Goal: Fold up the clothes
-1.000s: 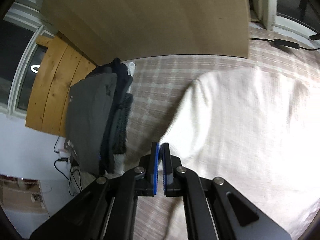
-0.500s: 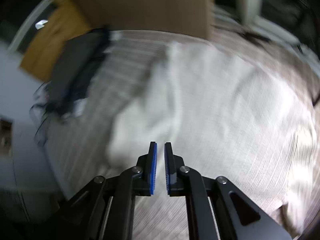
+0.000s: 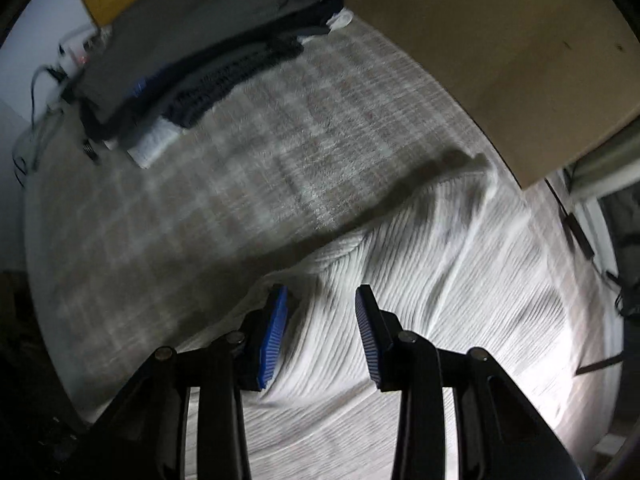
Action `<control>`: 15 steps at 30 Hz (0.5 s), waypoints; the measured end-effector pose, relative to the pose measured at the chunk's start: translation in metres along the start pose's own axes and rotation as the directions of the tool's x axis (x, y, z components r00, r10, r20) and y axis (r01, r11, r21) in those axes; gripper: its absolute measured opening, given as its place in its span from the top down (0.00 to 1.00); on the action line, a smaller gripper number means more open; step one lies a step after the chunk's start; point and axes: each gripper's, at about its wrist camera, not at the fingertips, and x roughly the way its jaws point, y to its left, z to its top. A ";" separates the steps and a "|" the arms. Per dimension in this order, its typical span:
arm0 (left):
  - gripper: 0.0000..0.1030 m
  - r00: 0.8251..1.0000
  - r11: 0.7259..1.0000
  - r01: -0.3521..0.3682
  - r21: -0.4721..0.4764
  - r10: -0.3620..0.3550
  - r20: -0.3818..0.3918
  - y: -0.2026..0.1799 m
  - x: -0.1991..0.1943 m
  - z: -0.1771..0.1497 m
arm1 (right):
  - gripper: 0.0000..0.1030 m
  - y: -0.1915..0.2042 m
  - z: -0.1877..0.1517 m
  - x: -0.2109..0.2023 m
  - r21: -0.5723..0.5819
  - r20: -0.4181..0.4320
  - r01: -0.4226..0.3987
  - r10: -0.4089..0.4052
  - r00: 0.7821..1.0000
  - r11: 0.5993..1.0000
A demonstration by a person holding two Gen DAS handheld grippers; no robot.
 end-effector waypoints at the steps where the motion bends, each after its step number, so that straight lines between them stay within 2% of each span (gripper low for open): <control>1: 0.80 1.000 1.000 0.001 0.002 -0.001 0.001 -0.001 0.001 -0.001 | 0.66 0.003 0.004 0.006 -0.017 -0.022 0.007 -0.008 1.000 1.000; 5: 0.82 1.000 1.000 0.009 0.001 -0.009 0.007 -0.003 0.005 -0.005 | 0.66 0.011 0.006 0.020 -0.082 -0.080 0.038 -0.044 0.996 0.996; 7: 0.95 1.000 1.000 0.009 -0.011 -0.009 0.011 -0.001 0.006 -0.005 | 0.68 0.012 0.006 0.026 -0.088 -0.101 0.047 -0.056 0.993 0.995; 8: 0.97 1.000 1.000 0.018 -0.025 -0.017 0.013 0.001 0.005 -0.004 | 0.82 0.011 0.007 0.028 -0.082 -0.097 0.067 -0.075 0.992 0.994; 9: 0.97 0.999 0.999 0.029 -0.039 -0.028 0.025 0.004 0.000 -0.005 | 0.89 0.010 0.008 0.027 -0.073 -0.094 0.075 -0.082 0.992 0.995; 12: 0.98 0.995 0.995 0.065 -0.080 -0.059 0.075 0.010 -0.019 -0.007 | 0.90 -0.004 0.018 0.016 0.022 -0.060 0.040 -0.039 0.997 0.999; 15: 0.98 0.996 0.993 0.032 -0.114 -0.022 0.089 0.020 -0.025 -0.013 | 0.90 -0.013 0.031 0.016 0.097 -0.037 0.001 0.003 0.999 0.995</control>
